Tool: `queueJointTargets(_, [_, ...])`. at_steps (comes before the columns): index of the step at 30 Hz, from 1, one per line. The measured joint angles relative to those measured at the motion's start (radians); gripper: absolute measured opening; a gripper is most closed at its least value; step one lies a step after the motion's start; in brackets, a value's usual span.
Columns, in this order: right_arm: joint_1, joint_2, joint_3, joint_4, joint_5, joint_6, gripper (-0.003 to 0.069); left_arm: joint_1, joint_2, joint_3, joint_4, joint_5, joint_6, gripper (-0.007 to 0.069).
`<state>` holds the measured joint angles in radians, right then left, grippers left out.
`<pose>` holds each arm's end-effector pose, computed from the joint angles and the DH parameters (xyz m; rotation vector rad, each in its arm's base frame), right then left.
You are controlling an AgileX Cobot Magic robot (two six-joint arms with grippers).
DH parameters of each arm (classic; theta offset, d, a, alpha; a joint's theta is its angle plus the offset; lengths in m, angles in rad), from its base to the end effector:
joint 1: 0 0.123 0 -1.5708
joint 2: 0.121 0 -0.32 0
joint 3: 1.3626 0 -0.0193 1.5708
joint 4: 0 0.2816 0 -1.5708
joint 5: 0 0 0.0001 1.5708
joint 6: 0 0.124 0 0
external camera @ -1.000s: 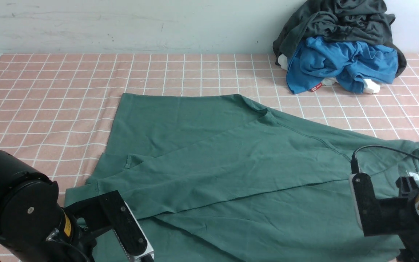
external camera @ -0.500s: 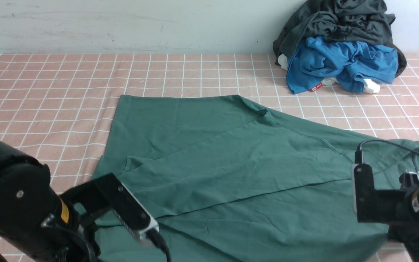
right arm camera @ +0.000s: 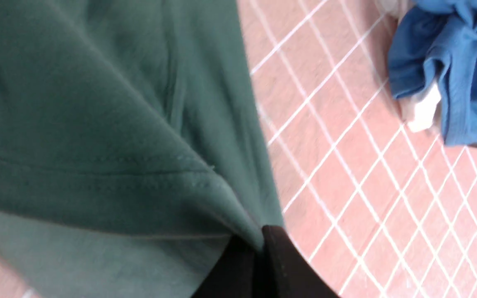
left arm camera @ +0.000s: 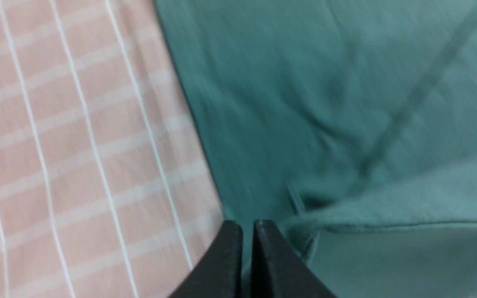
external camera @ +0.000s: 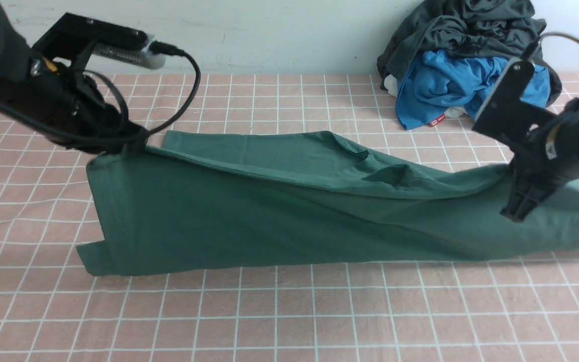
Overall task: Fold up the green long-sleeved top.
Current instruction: Use both arms to drag the lower edge of the fabric forward and fold it over the upper edge
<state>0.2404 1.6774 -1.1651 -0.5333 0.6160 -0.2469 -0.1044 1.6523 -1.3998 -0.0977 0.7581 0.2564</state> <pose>0.4005 0.0606 0.2382 -1.0537 2.3476 -0.5551 0.4169 -0.0521 0.3106 0.3872 2.4592 -0.0496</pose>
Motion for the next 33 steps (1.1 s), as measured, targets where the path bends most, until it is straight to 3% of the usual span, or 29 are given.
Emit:
queueJointTargets(8, [-0.003, 0.280, -0.247, -0.056, 0.037, 0.100, -0.0002, 0.006, 0.360, -0.342, 0.016, 0.009, 0.001, 0.0017])
queueJointTargets(16, [-0.003, 0.356, -0.322, 0.013, 0.129, 0.107, -0.0002, 0.008, 0.454, -0.425, 0.019, 0.330, 0.166, 0.0029])
queueJointTargets(26, [-0.003, 0.356, -0.324, 0.055, 0.130, 0.107, -0.0002, 0.018, 0.555, -0.428, 0.039, 0.261, 0.247, 0.0302])
queueJointTargets(29, [-0.003, 0.356, -0.324, 0.055, 0.130, 0.107, -0.0002, 0.018, 0.581, -0.428, 0.058, 0.256, 0.296, 0.0325])
queueJointTargets(33, [-0.003, 0.356, -0.325, 0.056, 0.130, 0.097, -0.0002, 0.018, 0.603, -0.428, 0.065, 0.260, 0.339, 0.0298])
